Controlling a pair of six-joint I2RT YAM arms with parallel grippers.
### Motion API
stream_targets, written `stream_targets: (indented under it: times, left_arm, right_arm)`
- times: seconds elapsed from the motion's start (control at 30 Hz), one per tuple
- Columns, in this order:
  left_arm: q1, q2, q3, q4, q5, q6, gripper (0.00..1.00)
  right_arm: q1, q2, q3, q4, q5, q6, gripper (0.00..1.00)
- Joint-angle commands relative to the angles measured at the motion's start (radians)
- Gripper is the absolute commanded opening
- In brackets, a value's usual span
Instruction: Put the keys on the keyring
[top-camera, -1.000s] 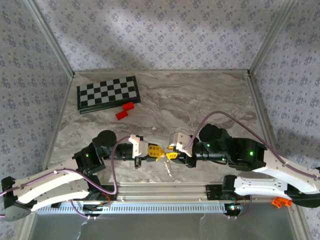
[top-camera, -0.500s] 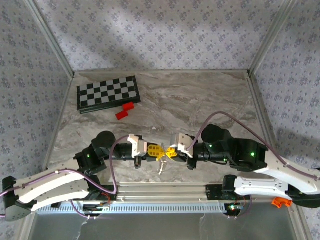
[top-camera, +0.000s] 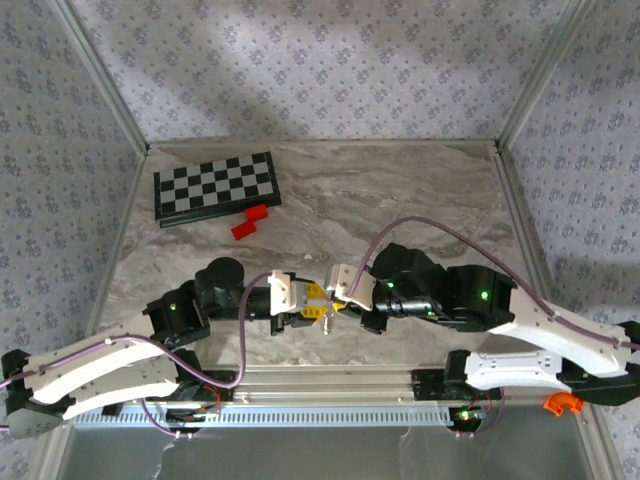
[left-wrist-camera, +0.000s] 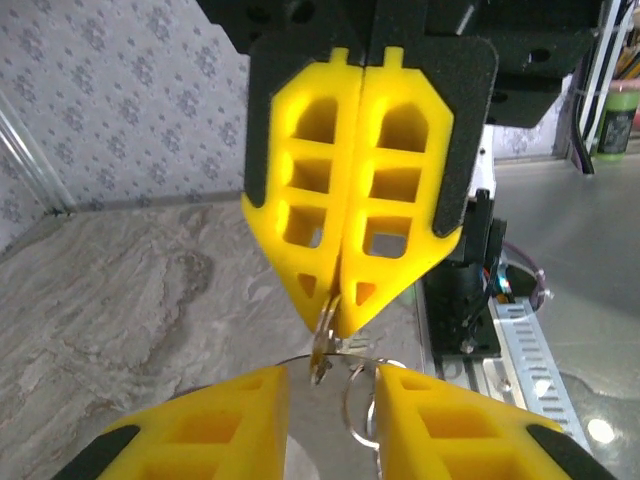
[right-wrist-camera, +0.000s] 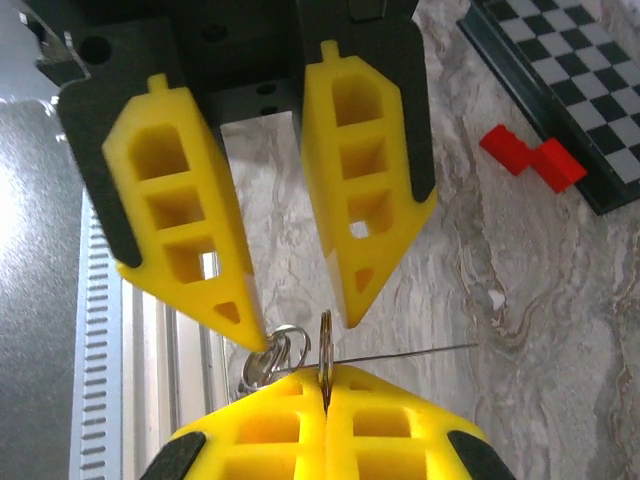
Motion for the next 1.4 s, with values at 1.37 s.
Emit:
stream_targets:
  times: [1.37]
  left_arm:
    - [-0.023, -0.076, -0.088, 0.312, 0.101, -0.093, 0.00]
  right_arm:
    - [0.042, -0.119, -0.120, 0.191, -0.026, 0.045, 0.23]
